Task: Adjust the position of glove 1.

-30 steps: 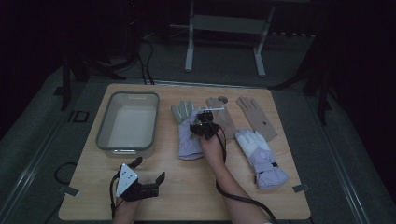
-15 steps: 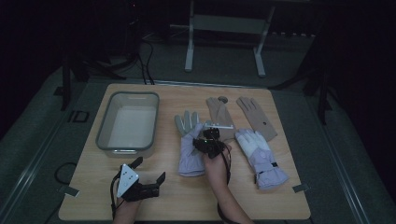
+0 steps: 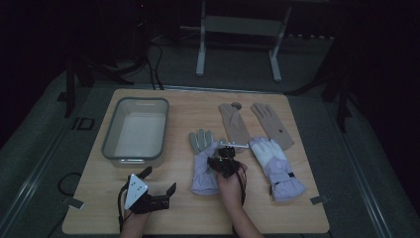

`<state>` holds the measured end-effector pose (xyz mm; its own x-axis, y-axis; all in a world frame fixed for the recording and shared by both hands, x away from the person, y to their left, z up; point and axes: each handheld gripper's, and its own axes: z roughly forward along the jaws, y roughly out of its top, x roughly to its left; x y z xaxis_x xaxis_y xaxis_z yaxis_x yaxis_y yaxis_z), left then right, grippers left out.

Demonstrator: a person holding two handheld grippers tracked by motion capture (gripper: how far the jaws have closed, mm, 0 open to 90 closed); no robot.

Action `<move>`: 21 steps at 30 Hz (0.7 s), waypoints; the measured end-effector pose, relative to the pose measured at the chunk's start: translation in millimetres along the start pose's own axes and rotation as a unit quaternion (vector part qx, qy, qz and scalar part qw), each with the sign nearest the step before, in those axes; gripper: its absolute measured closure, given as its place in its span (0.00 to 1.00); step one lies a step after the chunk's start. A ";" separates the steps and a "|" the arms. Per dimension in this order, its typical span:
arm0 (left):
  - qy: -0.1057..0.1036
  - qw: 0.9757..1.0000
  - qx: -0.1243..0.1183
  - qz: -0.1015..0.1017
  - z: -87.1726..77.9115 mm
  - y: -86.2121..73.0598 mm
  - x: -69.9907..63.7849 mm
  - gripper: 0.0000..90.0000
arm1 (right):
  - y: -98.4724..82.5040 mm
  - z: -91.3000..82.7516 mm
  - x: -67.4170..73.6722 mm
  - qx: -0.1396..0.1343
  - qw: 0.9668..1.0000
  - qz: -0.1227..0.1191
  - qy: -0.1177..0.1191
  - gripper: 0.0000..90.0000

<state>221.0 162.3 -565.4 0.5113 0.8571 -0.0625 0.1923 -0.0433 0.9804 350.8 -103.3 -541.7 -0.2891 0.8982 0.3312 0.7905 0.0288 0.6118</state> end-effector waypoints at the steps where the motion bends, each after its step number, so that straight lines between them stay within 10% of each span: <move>1: 0.000 1.000 0.001 0.000 0.1 0.0 0.3 0.00 | 0.5 0.3 -1.5 0.001 1.000 0.003 0.002 0.64; 21: 0.001 1.000 0.003 -0.003 0.7 -0.5 1.4 0.00 | 27.0 -33.1 -17.3 -0.023 0.998 -0.055 0.000 0.28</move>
<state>222.1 163.2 -566.1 0.5083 0.8584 -0.0684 0.2001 -0.0405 0.9789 359.3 -132.6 -507.1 -0.3727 0.8907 0.2604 0.7288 0.1072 0.6763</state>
